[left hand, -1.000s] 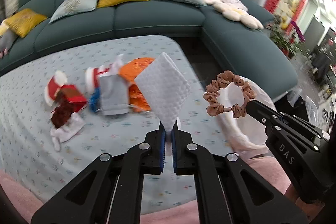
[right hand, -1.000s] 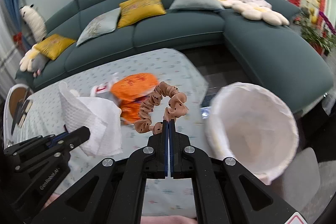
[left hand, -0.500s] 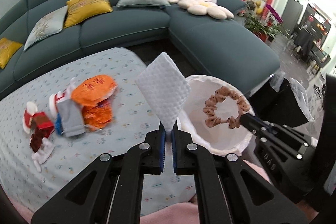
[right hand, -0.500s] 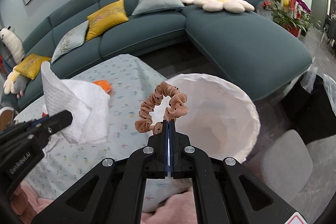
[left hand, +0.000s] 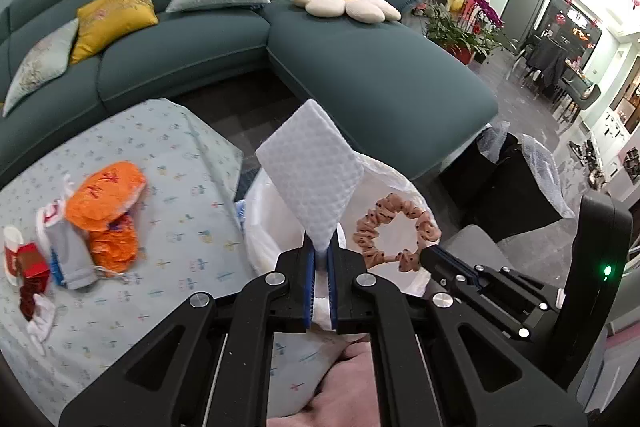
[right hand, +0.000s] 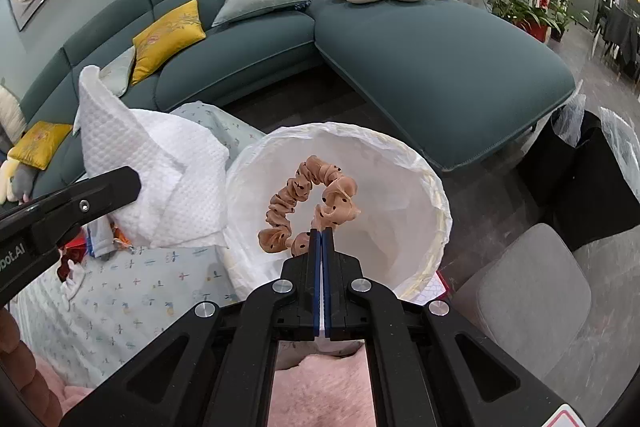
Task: Collect trash
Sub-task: 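Open both tools over the white bin, dropping the scrunchie and tissue inside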
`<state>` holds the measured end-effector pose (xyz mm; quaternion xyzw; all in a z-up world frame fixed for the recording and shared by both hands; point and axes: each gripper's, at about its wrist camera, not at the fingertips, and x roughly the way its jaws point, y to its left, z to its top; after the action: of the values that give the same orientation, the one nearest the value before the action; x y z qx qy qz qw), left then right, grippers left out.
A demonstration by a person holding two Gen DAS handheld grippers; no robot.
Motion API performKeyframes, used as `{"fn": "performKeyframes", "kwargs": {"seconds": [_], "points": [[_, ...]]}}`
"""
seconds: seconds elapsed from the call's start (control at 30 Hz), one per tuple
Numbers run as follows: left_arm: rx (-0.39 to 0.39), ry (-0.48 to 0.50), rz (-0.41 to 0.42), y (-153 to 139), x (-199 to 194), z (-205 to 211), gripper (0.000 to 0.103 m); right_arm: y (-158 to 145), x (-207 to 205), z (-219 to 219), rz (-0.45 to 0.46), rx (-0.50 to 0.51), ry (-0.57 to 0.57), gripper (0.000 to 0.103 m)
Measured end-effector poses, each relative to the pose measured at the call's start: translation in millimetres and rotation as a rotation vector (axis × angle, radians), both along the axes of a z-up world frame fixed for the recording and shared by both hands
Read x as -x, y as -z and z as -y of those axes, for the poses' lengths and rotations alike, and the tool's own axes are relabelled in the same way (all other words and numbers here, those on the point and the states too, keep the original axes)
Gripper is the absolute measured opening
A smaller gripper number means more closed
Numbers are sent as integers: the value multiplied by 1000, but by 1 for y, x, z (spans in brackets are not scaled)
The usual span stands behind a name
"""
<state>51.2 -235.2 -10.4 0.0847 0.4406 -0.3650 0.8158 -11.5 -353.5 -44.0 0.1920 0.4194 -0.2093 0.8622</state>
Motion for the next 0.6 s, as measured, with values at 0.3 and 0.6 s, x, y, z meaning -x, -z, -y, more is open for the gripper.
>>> {"fn": "performKeyframes", "kwargs": {"seconds": [0.3,0.6], "points": [[14,-16,-37,8,-11,16,31,8,-4,11,-7,-14,15,5],[1,-80,-20,5,-18,-6,47,2,-8,5,-2,2,16,29]]}}
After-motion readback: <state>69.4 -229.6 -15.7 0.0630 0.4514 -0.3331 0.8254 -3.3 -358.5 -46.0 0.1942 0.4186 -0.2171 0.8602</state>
